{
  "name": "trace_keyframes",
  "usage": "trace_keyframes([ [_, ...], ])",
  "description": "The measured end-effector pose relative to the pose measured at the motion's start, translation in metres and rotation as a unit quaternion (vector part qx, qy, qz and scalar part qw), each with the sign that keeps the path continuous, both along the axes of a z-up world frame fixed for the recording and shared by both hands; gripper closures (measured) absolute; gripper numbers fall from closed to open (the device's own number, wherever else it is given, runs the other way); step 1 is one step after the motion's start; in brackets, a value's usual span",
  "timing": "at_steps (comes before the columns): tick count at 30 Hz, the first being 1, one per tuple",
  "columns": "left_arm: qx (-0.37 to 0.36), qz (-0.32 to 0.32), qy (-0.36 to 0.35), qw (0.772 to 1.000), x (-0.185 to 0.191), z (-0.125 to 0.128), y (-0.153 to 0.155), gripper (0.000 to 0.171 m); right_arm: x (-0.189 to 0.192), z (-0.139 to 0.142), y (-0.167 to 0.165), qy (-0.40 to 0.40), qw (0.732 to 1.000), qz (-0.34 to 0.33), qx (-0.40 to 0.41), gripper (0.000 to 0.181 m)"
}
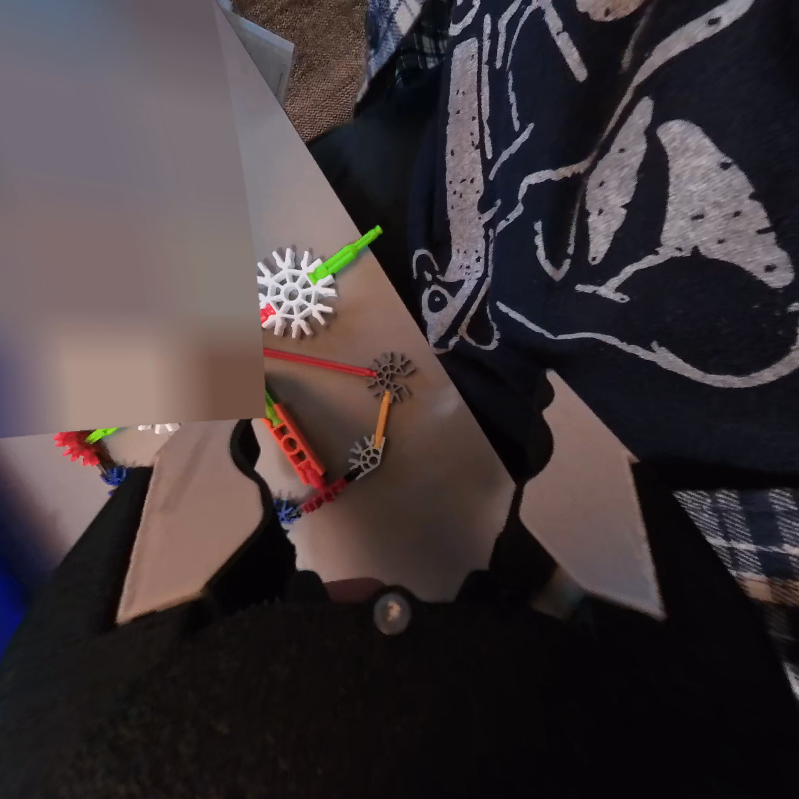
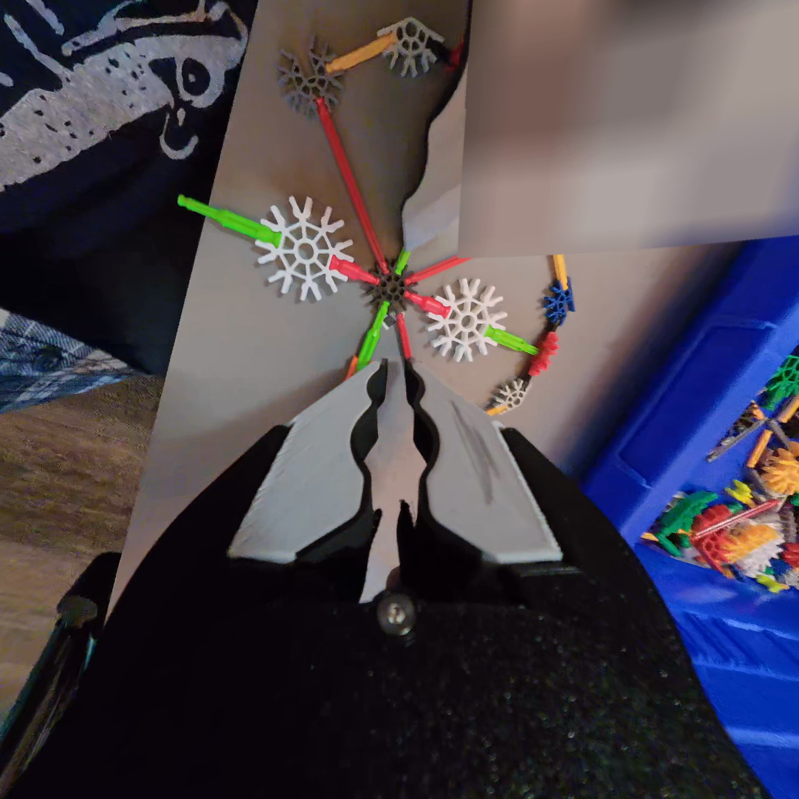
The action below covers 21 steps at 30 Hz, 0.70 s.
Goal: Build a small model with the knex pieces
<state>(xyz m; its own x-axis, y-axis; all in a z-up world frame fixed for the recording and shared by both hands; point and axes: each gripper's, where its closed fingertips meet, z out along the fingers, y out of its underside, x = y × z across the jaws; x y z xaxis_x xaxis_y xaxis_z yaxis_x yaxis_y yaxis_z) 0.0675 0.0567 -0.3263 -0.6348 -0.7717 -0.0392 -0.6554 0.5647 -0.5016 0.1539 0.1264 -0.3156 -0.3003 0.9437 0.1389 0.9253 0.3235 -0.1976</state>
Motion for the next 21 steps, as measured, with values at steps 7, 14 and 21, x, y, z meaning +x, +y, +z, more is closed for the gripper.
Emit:
trace_keyframes([
  [7, 0.001, -0.002, 0.004, 1.0, 0.002, -0.001, -0.004, 0.045, -0.005, -0.008, 0.003, 0.022, 1.0, -0.004, -0.006, 0.179],
  [14, 0.0, -0.006, 0.013, 1.0, 0.007, -0.003, -0.005, 0.043, -0.006, -0.008, 0.002, 0.032, 0.999, -0.002, -0.02, 0.181],
  [21, -0.001, -0.002, 0.018, 1.0, 0.011, -0.004, -0.004, 0.04, -0.007, -0.002, 0.002, 0.054, 0.998, -0.017, -0.037, 0.174],
])
